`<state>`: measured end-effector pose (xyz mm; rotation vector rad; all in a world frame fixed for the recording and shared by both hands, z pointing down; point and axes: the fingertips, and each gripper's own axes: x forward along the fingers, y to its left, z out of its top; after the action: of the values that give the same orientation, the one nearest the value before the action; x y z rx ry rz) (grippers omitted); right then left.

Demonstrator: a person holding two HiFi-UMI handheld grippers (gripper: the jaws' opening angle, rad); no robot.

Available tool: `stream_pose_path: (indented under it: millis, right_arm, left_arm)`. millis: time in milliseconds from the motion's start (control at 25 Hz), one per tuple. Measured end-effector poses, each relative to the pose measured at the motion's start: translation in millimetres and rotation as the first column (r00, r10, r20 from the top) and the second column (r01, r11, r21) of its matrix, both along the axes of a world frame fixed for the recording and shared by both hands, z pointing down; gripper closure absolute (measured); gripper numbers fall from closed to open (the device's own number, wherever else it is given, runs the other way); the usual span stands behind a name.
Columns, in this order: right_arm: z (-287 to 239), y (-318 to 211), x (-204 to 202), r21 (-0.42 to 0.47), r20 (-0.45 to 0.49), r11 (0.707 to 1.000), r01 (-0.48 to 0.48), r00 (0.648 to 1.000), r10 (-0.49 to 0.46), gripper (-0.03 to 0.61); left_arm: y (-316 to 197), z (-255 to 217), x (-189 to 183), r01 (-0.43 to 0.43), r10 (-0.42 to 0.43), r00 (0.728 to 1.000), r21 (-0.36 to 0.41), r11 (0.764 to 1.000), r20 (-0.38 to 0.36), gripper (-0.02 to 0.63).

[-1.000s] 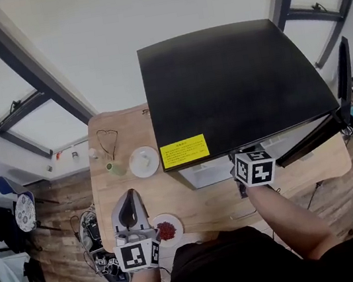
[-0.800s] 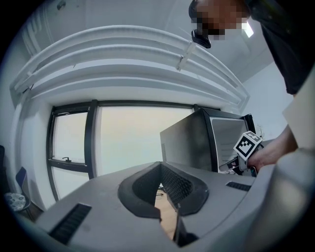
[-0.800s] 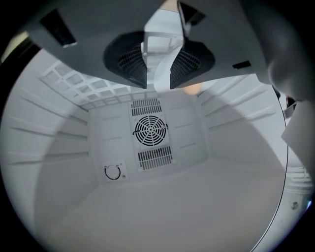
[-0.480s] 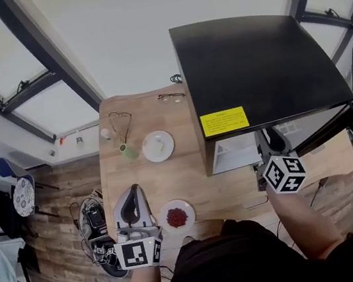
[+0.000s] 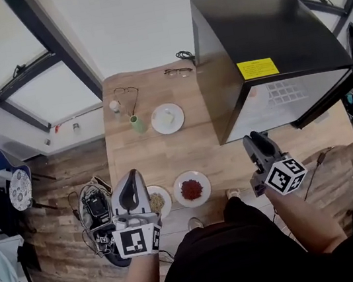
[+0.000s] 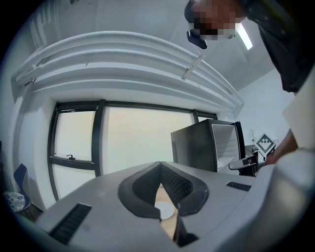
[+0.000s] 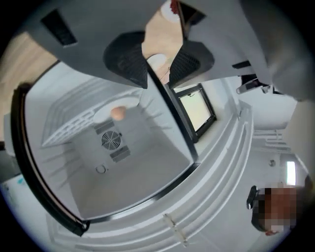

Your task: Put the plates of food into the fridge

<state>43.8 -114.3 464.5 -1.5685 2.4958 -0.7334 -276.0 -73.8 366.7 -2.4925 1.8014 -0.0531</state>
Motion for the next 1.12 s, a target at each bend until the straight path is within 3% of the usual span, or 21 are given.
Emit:
stream_pose_path:
  millis: [80, 200, 520, 760, 960, 1120]
  right_arm:
    - [26, 22, -31, -0.061, 0.044, 0.995, 0.081, 0.996, -0.078, 0.423]
    - [68, 55, -58, -0.168, 0.076, 0.980, 0.110, 0.992, -0.099, 0.423]
    - [170, 121, -103, -0.405, 0.232, 0.908, 0.109, 0.973, -0.014, 0.423]
    - [234, 141, -117, -0.554, 0.305, 0.831, 0.045, 0.940, 0.152, 0.422]
    - [254, 139, -137, -0.579, 0.393, 0.808, 0.112, 0.906, 0.156, 0.417]
    - [275, 136, -149, -0.634, 0.425, 0.762, 0.132, 0.882, 0.201, 0.416]
  left_arm:
    - [7, 7, -11, -0.015, 0.015, 1.000, -0.009, 1.000, -0.002, 0.609]
    - [18, 20, -25, -0.028, 0.028, 1.000, -0.035, 0.999, -0.010, 0.609]
    - [44, 44, -47, -0.052, 0.053, 0.998, -0.080, 0.995, 0.015, 0.609]
    - [61, 51, -62, -0.053, 0.059, 0.996, -0.106, 0.993, 0.063, 0.609]
    - [73, 58, -69, -0.026, 0.036, 0.997, -0.129, 0.991, 0.072, 0.609]
    - [83, 61, -65, -0.030, 0.042, 0.995, -0.144, 0.989, 0.086, 0.609]
